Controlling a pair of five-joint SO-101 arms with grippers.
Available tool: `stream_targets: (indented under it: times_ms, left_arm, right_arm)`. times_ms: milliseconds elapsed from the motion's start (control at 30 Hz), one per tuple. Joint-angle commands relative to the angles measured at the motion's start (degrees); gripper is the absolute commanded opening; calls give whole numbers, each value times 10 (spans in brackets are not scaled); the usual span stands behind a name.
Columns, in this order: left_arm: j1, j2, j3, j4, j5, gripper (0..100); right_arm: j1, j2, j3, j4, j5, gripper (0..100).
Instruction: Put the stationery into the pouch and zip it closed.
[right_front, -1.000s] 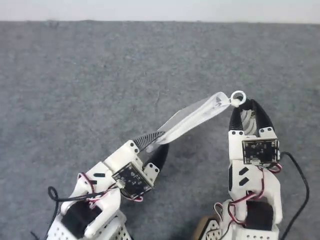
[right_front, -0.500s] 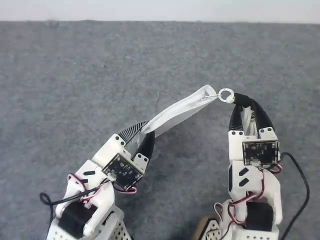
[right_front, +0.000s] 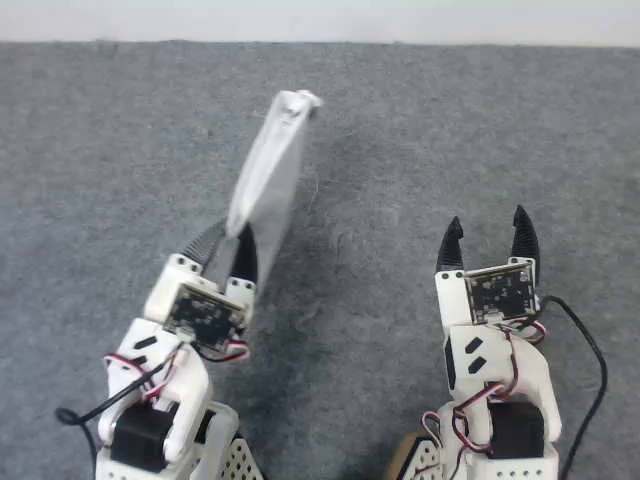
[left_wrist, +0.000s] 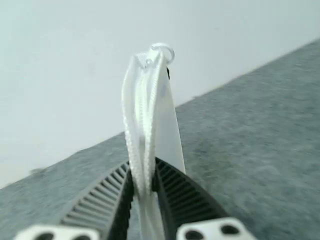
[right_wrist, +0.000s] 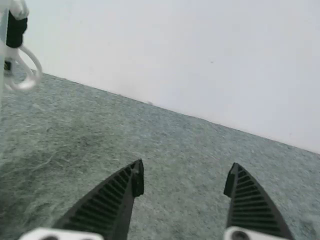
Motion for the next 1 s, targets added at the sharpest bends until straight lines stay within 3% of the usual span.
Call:
stream_targets:
  times_ms: [0,200,500,600,800,967]
  left_arm:
    - [-72,-18,-39,-55,9,9]
    - [-104,-18,-36,-67,10,9]
    - [-25,-18,-22,-58,11,13]
    - [-7,-18,-23,-37,13,73]
    - [-3,-18,-48,-12,203,205]
    - [2,-18,-114,54,296,239]
  right_arm:
    - [-19,-6,2,4,-8,247]
    - [-21,-6,9,0,-8,247]
    - [-21,-6,9,3,-8,247]
    - [-21,-6,9,3,-8,247]
    - [-21,-6,9,4,-8,247]
    - [-21,-5,9,4,-5,188]
